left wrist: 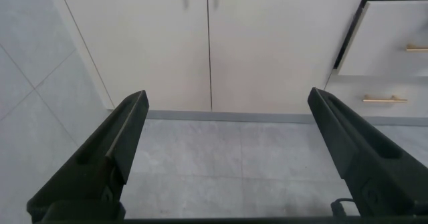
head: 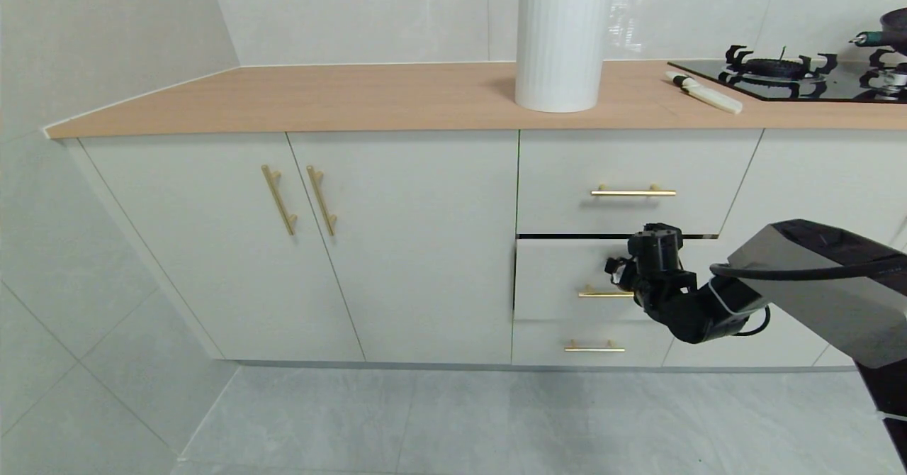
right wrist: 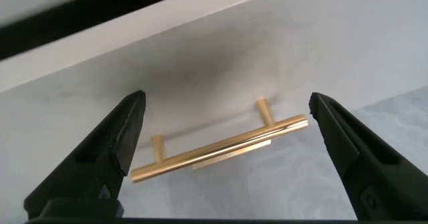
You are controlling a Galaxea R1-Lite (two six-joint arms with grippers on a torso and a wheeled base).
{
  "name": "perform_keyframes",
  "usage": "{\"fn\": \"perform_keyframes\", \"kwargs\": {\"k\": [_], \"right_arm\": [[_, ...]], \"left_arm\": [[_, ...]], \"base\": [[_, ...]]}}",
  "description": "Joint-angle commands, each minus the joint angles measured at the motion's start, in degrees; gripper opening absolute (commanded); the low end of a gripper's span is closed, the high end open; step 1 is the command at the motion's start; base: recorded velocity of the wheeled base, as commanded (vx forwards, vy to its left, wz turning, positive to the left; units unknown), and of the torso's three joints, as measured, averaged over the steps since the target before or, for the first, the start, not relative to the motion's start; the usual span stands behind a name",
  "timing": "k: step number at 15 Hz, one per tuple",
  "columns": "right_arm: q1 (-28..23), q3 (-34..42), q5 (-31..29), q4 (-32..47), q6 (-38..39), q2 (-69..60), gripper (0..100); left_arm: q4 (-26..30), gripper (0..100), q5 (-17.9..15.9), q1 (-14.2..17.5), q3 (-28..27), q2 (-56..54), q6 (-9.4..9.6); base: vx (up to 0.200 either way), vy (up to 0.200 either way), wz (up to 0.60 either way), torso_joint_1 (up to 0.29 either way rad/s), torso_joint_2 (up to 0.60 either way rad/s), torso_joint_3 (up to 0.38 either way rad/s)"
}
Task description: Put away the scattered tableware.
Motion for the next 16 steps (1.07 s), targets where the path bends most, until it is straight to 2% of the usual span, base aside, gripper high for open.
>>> {"fn": "perform_keyframes", "kwargs": {"k": [1,6,16], "right_arm": [[-0.5,-1.3,0.0,0.0,0.6,1.1,100],[-2.7,-3.4,-0.2,0.0,1.5,2.1,100],[-3.4,-6.5,-2.5,0.0,2.8,3.3,100]], "left_arm": [[0.0,100,0.0,0.0,0.0,0.1,-0.01],[0.0,100,0.0,0.0,0.0,0.1,-0.01],[0.0,100,0.0,0.0,0.0,0.1,-0.01]], "base": [[0.000,0.000,0.00,0.000,0.00,0.000],[0.000,0.000,0.00,0.000,0.00,0.000],[0.000,0.000,0.00,0.000,0.00,0.000]]}}
